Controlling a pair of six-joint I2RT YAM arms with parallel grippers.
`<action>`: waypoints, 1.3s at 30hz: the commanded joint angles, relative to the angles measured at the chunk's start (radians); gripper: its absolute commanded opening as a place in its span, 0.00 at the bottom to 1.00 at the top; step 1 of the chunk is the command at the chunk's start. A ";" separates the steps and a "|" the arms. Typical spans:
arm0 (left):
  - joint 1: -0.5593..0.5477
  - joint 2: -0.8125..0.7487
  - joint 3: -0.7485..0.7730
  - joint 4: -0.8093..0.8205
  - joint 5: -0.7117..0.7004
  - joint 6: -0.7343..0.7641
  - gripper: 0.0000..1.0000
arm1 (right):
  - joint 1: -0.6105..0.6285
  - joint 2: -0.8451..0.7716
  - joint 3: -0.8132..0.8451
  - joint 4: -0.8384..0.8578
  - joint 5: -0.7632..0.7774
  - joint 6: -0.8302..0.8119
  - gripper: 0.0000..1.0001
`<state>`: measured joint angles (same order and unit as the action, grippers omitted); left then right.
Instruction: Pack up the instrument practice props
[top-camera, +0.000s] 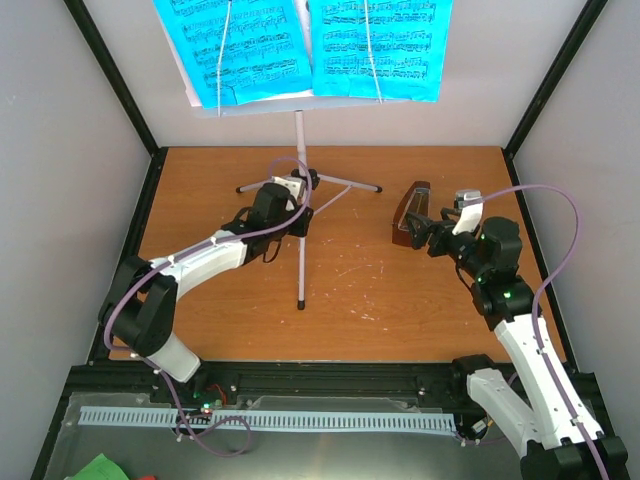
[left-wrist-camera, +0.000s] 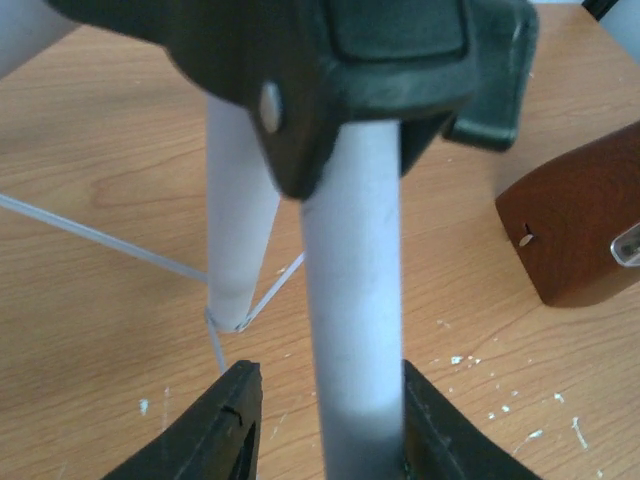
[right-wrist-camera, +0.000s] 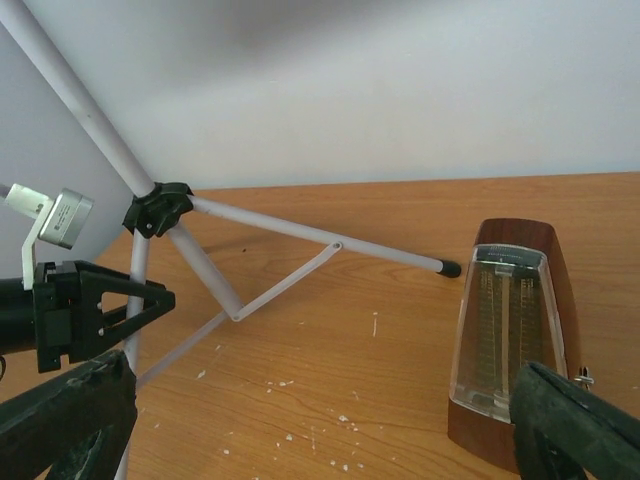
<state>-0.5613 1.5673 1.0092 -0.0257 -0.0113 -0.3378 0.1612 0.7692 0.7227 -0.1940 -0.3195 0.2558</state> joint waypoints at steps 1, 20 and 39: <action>-0.012 0.016 0.064 -0.026 -0.040 0.031 0.26 | -0.002 -0.014 -0.016 -0.015 0.011 0.012 1.00; 0.161 -0.175 -0.074 -0.079 0.360 0.336 0.00 | -0.002 -0.031 -0.042 -0.004 -0.015 0.005 1.00; 0.128 -0.027 -0.013 -0.031 0.608 0.415 0.00 | -0.002 -0.058 -0.063 -0.011 -0.011 0.005 1.00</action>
<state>-0.3889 1.4986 0.9531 -0.1184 0.5068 -0.0078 0.1612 0.7197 0.6792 -0.2131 -0.3260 0.2523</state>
